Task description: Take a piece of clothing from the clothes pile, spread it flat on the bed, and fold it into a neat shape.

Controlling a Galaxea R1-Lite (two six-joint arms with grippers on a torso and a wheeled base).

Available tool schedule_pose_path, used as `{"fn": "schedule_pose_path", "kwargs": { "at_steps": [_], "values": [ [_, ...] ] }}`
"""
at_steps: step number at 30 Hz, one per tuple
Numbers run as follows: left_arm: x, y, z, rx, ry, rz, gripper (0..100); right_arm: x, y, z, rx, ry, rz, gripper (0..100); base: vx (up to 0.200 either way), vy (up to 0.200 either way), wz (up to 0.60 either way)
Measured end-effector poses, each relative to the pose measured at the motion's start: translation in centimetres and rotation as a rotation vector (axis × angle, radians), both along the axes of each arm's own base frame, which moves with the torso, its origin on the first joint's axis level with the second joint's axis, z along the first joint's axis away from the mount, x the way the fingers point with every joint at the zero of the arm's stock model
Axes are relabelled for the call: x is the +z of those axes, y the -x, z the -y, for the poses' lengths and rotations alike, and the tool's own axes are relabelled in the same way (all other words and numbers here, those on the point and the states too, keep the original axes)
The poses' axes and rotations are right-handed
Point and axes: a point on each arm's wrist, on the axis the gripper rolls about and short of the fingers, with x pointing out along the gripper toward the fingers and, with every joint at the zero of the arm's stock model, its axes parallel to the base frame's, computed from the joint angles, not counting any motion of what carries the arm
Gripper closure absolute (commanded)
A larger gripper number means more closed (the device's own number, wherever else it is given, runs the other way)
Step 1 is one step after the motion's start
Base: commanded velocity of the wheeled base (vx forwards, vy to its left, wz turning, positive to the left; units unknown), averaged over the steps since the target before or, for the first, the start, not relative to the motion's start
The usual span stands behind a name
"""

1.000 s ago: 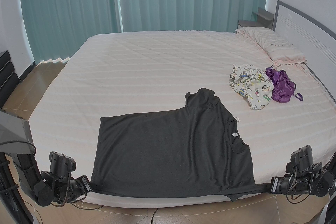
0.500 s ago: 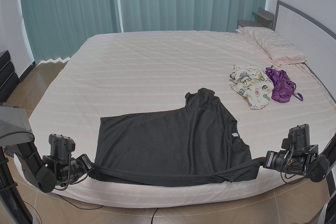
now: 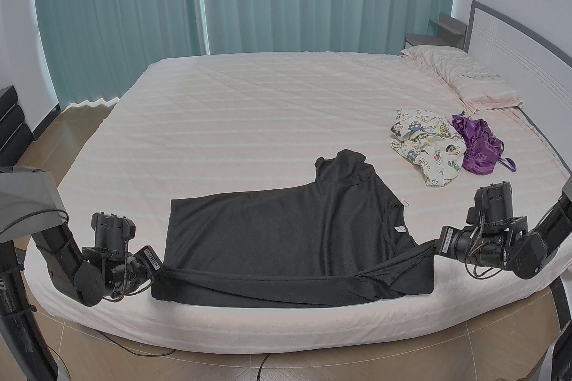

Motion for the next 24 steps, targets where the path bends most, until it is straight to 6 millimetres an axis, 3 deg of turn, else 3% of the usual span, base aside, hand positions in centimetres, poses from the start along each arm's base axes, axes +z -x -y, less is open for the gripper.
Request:
{"fn": "schedule_pose_path", "kwargs": {
  "at_steps": [13, 17, 24],
  "values": [
    [-0.6, -4.0, 0.1, 0.009, 0.001, -0.033, 100, -0.3, -4.4, -0.7, -0.014, -0.005, 0.038, 100, 0.0, 0.0, 0.0],
    [-1.2, -4.6, 0.1, 0.015, 0.002, -0.043, 100, -0.3, -5.7, -0.6, -0.032, -0.005, 0.054, 100, 0.0, 0.0, 0.0],
    [-1.8, -5.0, 0.1, 0.027, 0.014, -0.052, 100, -1.0, -6.3, 0.0, -0.053, 0.001, 0.025, 100, 0.0, 0.0, 0.0]
  ]
}}
